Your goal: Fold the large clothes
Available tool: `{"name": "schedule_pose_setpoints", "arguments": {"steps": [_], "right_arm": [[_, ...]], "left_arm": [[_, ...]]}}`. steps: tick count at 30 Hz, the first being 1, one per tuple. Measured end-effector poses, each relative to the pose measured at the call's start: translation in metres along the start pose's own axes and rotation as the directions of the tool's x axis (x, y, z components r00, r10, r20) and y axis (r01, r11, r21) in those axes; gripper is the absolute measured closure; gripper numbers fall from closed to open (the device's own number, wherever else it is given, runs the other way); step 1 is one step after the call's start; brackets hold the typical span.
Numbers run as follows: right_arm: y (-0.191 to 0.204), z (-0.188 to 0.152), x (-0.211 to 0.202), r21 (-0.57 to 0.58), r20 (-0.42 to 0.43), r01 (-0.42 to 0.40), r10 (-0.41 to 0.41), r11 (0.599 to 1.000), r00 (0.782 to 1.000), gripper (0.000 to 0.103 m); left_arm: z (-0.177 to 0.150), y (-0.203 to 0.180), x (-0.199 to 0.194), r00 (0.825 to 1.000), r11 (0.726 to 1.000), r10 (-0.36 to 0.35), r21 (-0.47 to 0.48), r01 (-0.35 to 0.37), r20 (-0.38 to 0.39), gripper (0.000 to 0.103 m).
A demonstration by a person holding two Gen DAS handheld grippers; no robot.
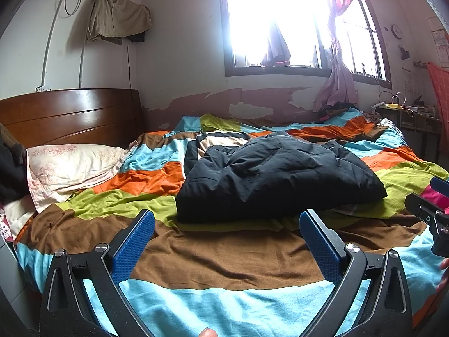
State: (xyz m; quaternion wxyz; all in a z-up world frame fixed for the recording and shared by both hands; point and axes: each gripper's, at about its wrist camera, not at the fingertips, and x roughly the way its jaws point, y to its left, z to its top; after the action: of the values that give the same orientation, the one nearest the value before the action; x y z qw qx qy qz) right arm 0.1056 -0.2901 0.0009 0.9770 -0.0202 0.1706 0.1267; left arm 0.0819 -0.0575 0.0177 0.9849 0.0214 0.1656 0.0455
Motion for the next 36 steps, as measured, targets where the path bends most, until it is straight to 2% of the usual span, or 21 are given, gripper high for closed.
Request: {"name": "schedule_pose_setpoints", "arguments": {"steps": [36], "right_arm": [[-0.0002, -0.0001, -0.0002, -0.001, 0.001, -0.001, 0.001, 1.0, 1.0, 0.0]], "left_arm": [[0.0001, 0.0019, -0.0015, 1.0, 1.0, 0.001, 0.006, -0.001, 0.006, 0.002]]}}
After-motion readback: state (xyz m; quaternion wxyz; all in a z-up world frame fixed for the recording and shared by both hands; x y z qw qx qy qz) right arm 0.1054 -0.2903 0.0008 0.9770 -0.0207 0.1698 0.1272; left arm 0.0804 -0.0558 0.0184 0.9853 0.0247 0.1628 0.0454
